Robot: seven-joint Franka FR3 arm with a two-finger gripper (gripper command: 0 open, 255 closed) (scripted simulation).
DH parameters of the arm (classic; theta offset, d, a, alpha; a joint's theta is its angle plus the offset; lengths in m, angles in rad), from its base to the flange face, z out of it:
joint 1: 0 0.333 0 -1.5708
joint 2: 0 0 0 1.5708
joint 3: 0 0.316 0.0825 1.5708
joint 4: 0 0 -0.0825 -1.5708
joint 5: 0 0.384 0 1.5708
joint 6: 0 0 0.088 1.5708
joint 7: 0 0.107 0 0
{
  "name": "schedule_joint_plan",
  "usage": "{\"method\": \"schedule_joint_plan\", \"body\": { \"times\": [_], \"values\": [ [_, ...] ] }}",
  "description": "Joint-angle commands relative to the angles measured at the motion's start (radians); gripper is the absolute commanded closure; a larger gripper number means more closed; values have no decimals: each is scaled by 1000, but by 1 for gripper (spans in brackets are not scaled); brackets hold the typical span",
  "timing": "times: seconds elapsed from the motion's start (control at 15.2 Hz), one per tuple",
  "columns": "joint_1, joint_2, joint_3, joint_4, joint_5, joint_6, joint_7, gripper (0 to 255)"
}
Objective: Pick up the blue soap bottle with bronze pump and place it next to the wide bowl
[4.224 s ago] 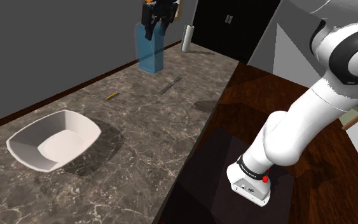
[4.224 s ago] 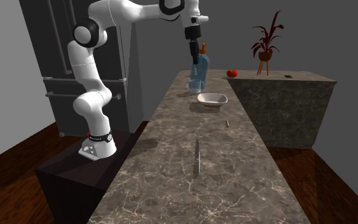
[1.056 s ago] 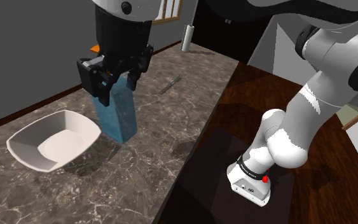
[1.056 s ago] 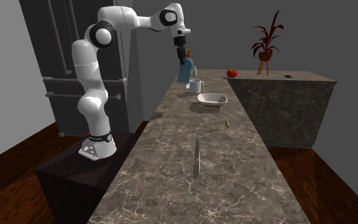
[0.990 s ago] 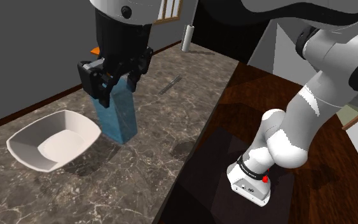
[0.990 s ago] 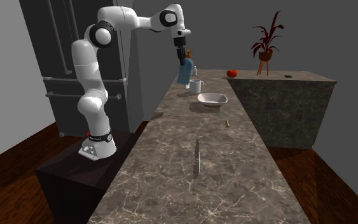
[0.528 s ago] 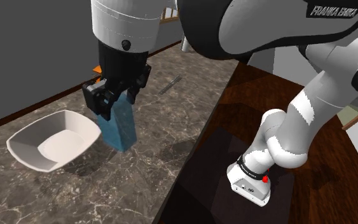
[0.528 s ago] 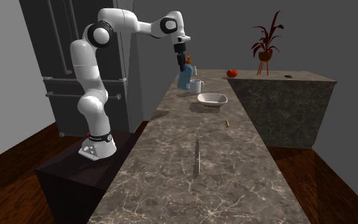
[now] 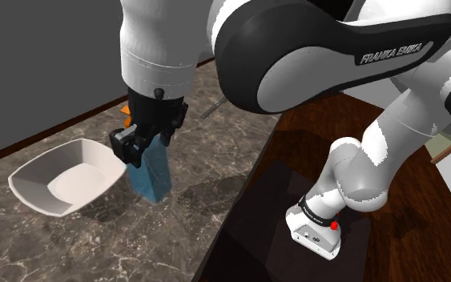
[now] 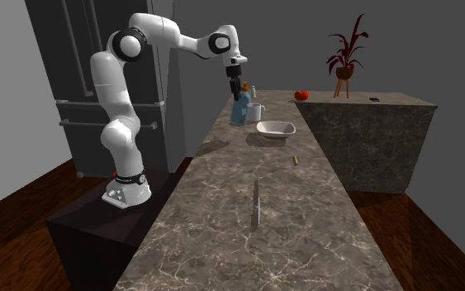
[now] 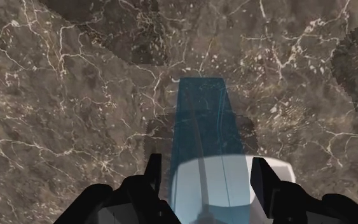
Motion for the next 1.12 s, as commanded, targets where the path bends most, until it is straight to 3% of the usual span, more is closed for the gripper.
{"method": "schedule_joint_plan", "body": {
  "times": [0.0,0.73,1.06],
  "values": [
    [0,1,0,-26,-2,28,4,255],
    [0,19,2,-166,-20,181,32,255],
    [0,19,2,-166,-20,181,32,255]
  ]
}}
